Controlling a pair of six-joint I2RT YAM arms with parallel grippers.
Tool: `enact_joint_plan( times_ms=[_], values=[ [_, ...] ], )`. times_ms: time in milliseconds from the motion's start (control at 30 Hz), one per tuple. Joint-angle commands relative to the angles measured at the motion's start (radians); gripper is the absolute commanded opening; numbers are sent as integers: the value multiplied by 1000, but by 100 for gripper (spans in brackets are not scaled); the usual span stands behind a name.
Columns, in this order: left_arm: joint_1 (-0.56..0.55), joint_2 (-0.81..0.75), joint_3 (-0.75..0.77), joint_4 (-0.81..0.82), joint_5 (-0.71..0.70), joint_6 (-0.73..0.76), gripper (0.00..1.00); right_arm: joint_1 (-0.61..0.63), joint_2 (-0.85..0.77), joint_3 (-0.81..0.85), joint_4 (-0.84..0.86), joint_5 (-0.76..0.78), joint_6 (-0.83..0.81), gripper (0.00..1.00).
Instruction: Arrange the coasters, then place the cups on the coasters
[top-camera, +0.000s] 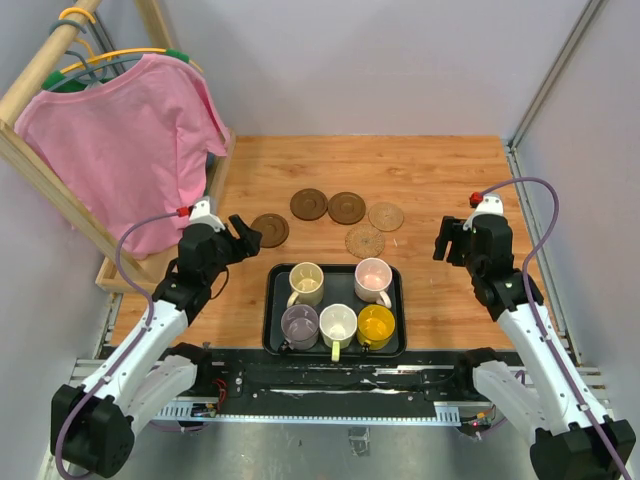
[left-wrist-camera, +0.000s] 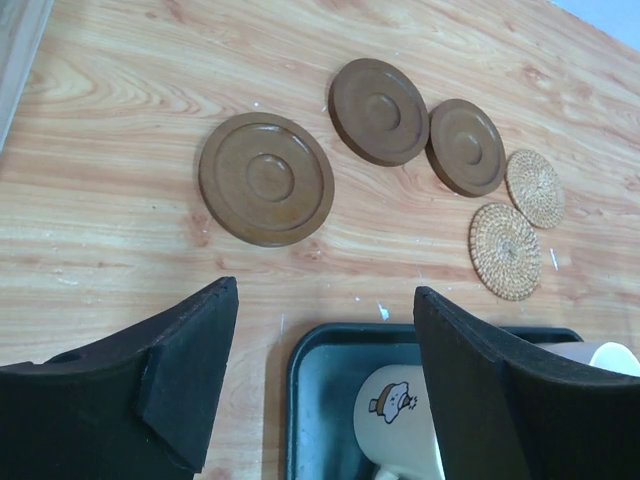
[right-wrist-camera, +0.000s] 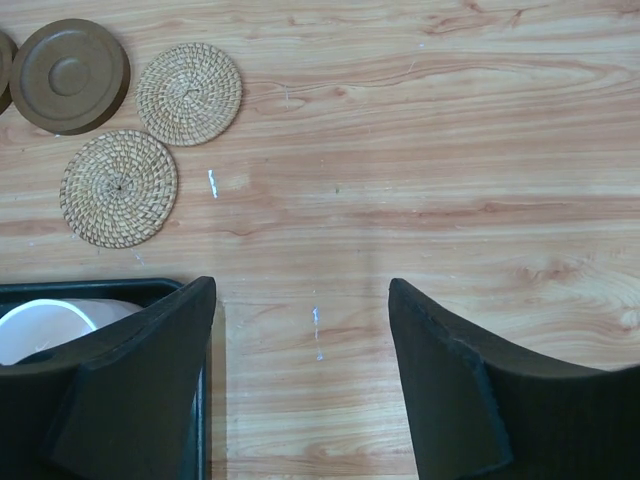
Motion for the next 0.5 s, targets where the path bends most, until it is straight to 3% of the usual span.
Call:
enact_joint_plan(
  times_ms=[0,467],
  values=[
    [-1,-23,-14,-21,-38,-1,75,-2,-15,-5,25,41,-4,73],
    [-2,-19,-27,-8,-52,-17,75,-2,-39,-29,50,-10,5,76]
  ],
)
